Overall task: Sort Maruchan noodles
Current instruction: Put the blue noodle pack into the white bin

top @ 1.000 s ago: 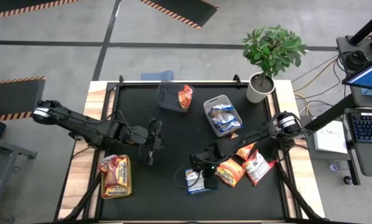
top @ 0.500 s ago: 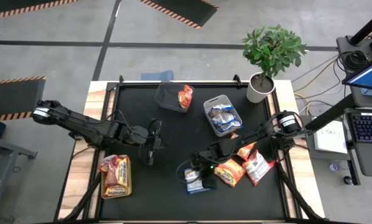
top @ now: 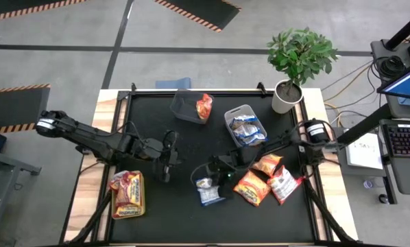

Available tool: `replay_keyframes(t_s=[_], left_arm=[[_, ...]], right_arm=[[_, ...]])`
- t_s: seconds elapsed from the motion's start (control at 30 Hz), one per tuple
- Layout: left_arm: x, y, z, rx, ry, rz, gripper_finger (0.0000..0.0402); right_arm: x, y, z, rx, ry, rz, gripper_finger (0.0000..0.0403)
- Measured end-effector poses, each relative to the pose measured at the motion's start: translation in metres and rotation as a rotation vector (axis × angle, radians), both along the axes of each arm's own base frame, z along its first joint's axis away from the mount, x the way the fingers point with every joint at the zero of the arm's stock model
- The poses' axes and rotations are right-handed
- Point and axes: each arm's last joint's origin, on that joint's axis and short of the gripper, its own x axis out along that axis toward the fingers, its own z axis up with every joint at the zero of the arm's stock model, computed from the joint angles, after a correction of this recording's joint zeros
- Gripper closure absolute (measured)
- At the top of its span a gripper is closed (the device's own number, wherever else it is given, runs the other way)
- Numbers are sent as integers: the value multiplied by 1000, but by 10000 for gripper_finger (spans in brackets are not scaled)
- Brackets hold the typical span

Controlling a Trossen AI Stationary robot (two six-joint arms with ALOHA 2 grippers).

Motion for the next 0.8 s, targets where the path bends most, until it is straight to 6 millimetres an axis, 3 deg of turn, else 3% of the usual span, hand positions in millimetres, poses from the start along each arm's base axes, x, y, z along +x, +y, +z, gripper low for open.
replay_keyframes(t_s=[0.27, 0.4, 0.6, 0.8], left_arm=[[0, 0, 0, 0, -2, 0, 402], [0, 0, 0, 0, -1, 0, 402], [0, 0, 0, -1, -2, 0, 402], [0, 0, 1, -17, -10, 8, 402]], right_arm=[[8, -47, 2, -119, -55, -150, 394], [4, -56, 16, -71, -55, -189, 394], [-2, -38, 25, 109, 0, -137, 394], [-8, 0, 8, 142, 95, -28, 394]])
